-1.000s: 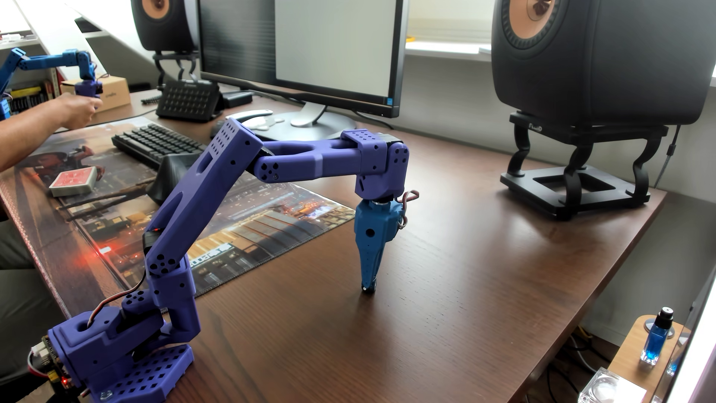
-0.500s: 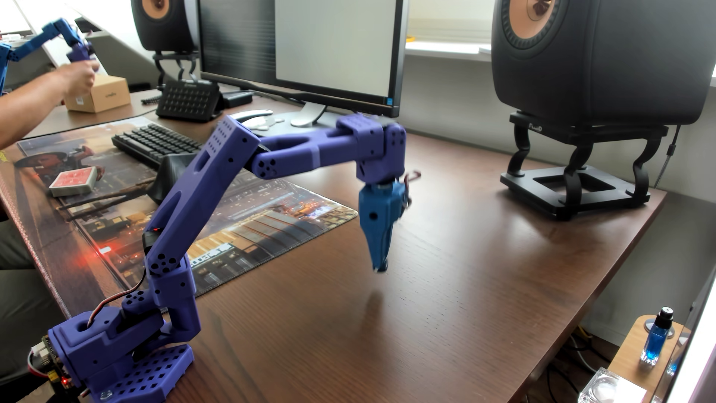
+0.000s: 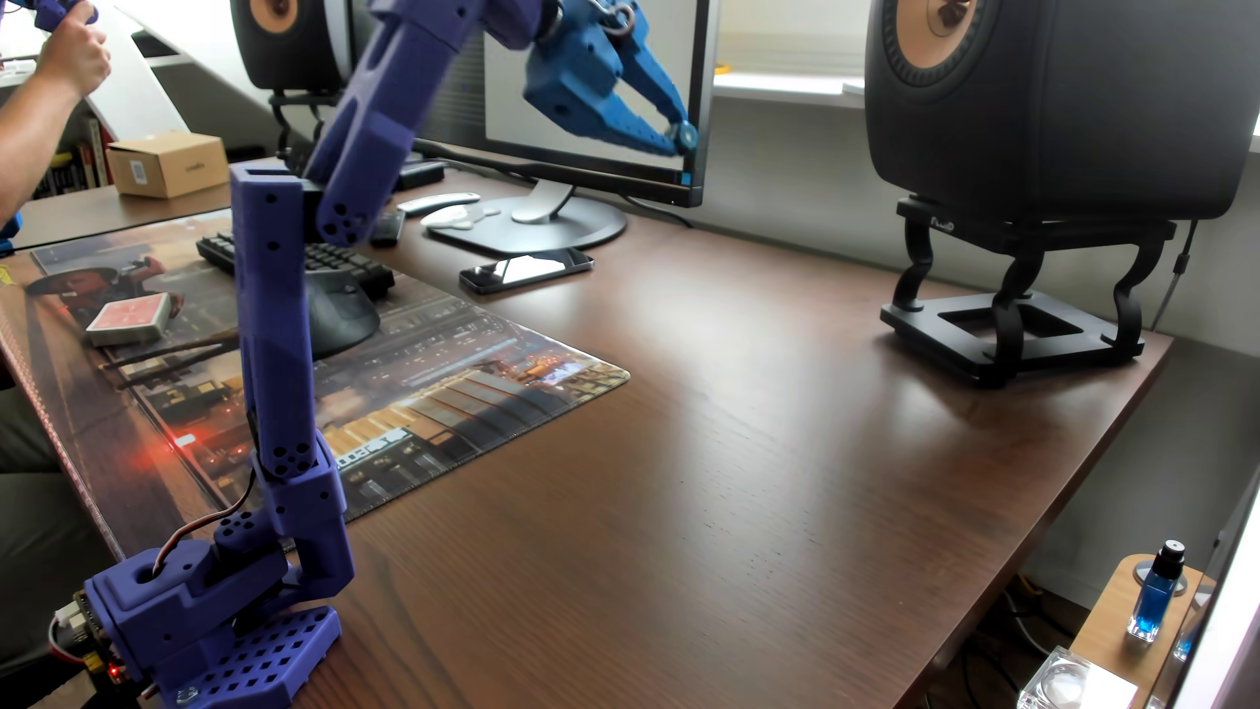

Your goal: Grab the blue dice

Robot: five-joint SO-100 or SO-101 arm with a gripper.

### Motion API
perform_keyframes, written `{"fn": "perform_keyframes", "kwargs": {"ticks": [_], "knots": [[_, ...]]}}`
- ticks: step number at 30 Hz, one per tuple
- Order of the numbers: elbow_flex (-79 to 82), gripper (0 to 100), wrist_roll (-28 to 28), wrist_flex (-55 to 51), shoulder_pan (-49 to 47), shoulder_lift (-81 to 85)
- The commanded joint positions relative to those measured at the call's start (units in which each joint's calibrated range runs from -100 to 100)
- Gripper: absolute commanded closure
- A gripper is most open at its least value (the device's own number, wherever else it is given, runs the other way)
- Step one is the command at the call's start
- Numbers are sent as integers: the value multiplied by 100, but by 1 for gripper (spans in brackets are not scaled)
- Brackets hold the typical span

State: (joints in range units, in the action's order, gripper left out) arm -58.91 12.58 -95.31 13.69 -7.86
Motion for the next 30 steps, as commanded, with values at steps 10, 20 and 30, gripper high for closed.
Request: {"fn": "perform_keyframes", "kwargs": {"ticks": [10, 20, 30], "knots": [[466, 98, -111, 104, -158, 1276], [2165, 98, -427, -8, -608, 3302], [6957, 98, -595, 753, -1320, 7387]]}}
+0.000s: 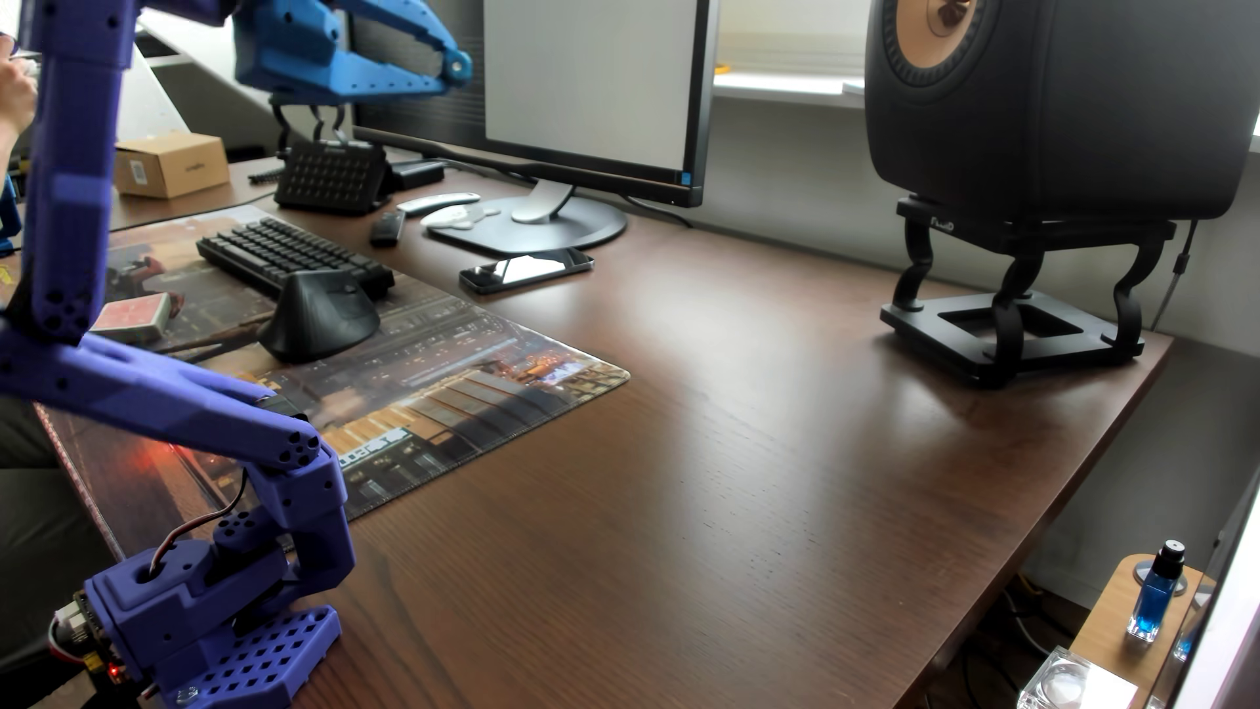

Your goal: Grab the blue dice

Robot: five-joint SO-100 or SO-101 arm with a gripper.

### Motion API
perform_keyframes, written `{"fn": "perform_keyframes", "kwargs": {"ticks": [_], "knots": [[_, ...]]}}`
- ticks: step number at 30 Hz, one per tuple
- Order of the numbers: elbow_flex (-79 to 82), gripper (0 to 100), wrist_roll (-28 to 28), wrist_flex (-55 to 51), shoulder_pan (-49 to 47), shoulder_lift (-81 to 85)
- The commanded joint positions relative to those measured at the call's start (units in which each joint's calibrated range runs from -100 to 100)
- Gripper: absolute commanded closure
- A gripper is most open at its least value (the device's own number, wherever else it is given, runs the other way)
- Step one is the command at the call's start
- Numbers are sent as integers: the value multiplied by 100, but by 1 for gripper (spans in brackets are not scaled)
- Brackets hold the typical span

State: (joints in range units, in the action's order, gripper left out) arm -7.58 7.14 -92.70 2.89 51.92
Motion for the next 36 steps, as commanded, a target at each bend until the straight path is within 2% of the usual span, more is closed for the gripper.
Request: {"fn": "perform_keyframes", "kwargs": {"ticks": [1, 6, 12, 22, 32, 36], "knots": [[2413, 98, -46, 689, -280, 1677], [5044, 98, -9, 2134, -92, 1878], [7015, 98, -30, 3579, -68, 1501], [5668, 98, -225, 3554, 80, 881], [5369, 98, -209, 3639, 620, 789], [5523, 98, -330, 3716, 1250, 572]]}}
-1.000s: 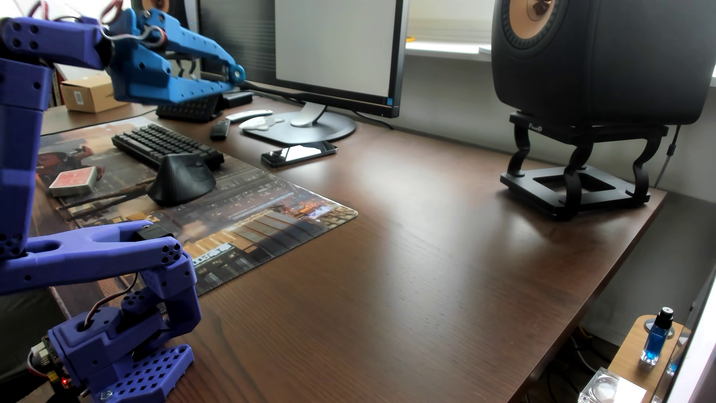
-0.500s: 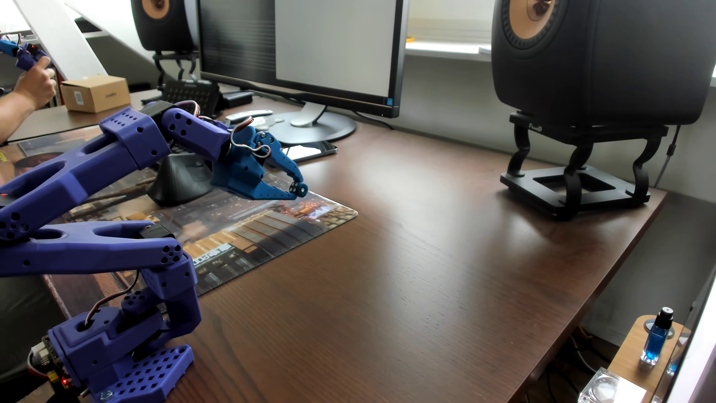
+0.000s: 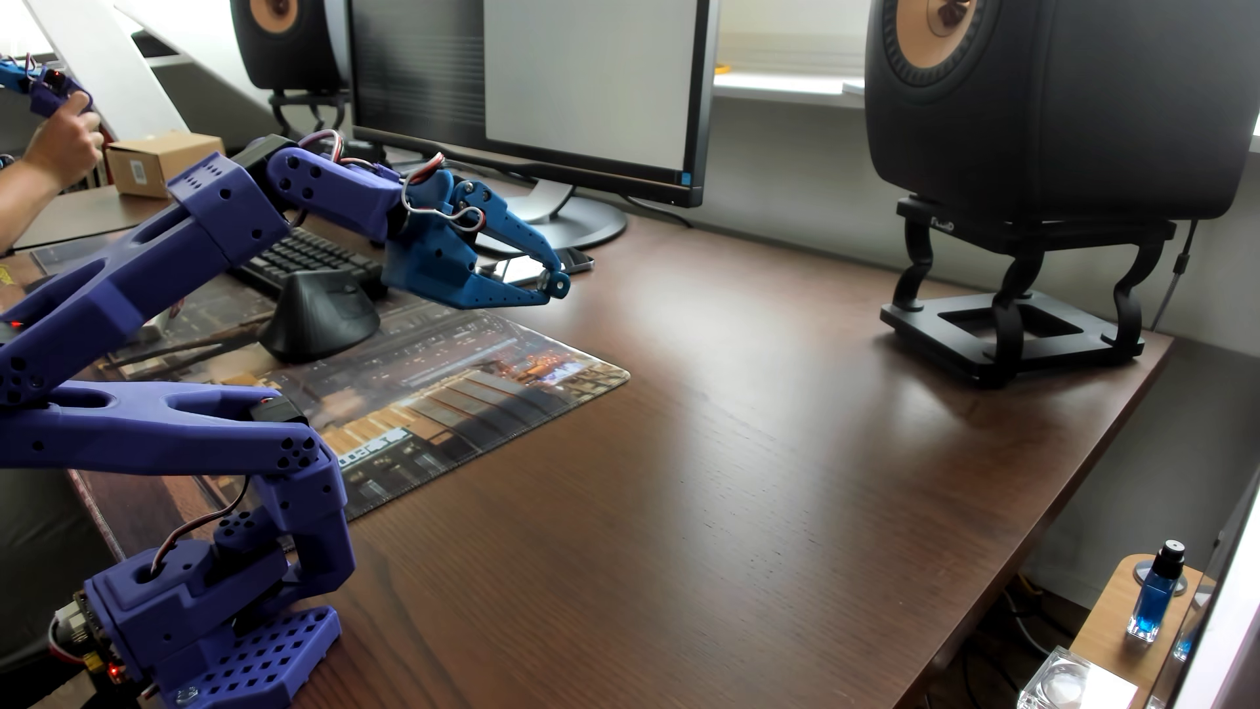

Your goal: Grab the blue dice

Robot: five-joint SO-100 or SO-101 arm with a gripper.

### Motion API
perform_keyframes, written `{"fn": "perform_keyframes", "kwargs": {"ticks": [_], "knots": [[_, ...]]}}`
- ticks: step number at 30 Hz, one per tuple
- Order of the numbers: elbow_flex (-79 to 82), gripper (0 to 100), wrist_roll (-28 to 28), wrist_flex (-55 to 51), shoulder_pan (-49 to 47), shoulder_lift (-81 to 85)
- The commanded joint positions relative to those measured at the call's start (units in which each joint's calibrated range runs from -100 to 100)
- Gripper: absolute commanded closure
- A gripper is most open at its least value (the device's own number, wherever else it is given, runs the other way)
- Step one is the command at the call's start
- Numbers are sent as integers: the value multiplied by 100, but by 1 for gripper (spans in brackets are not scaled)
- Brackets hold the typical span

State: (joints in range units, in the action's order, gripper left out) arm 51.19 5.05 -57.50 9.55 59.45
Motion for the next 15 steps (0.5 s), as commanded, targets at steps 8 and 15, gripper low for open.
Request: {"fn": "perform_keyframes", "kwargs": {"ticks": [8, 15], "knots": [[469, 98, -168, 1162, 1205, -390], [785, 98, -137, 1513, 1263, -365]]}}
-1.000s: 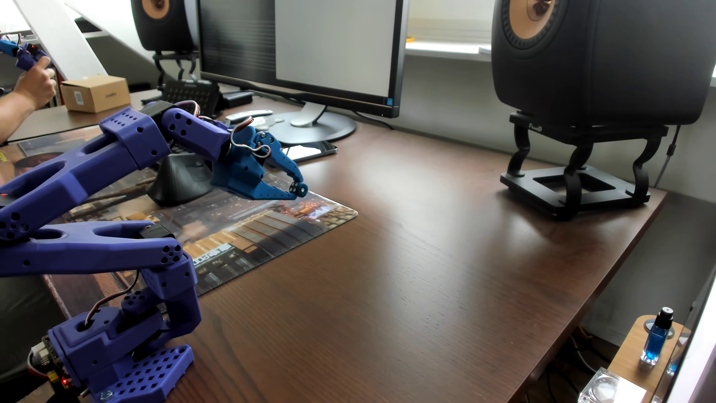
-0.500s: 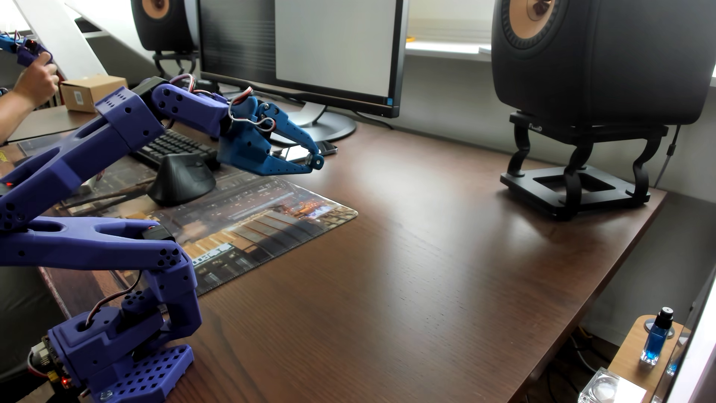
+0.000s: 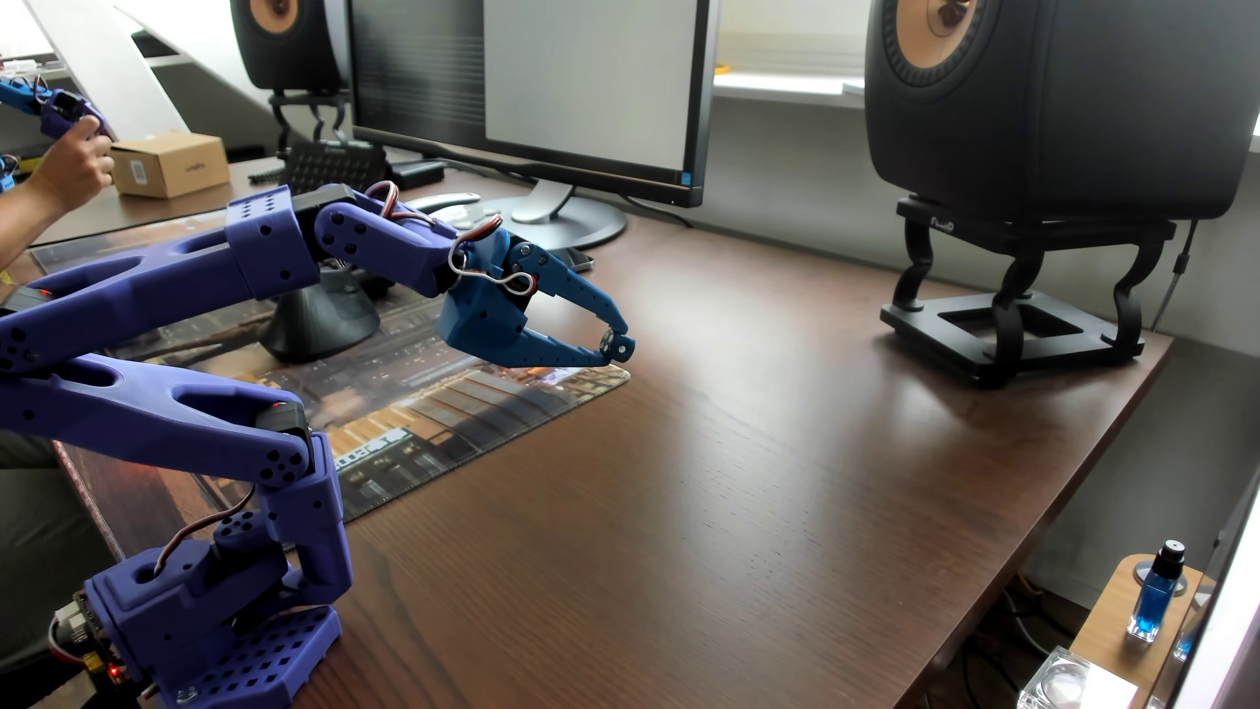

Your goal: Grab the blue dice

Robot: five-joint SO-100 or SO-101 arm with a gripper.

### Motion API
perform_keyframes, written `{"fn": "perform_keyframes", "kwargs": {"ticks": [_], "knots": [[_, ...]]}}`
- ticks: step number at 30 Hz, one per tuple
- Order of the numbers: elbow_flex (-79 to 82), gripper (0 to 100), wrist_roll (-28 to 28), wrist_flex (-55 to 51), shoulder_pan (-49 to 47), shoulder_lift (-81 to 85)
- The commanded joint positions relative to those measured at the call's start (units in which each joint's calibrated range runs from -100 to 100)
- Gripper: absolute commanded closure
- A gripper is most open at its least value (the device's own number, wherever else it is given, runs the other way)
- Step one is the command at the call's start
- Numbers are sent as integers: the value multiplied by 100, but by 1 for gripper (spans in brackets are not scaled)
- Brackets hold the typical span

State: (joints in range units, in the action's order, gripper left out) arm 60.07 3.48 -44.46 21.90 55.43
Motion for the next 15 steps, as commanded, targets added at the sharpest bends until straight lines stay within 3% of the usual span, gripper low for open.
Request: {"fn": "perform_keyframes", "kwargs": {"ticks": [1, 4, 10, 15], "knots": [[-130, 98, 20, 183, 28, 45], [-239, 96, 26, 98, 28, 45], [-374, 82, 236, -90, -38, 53], [-293, 80, 236, -116, -46, 346]]}}
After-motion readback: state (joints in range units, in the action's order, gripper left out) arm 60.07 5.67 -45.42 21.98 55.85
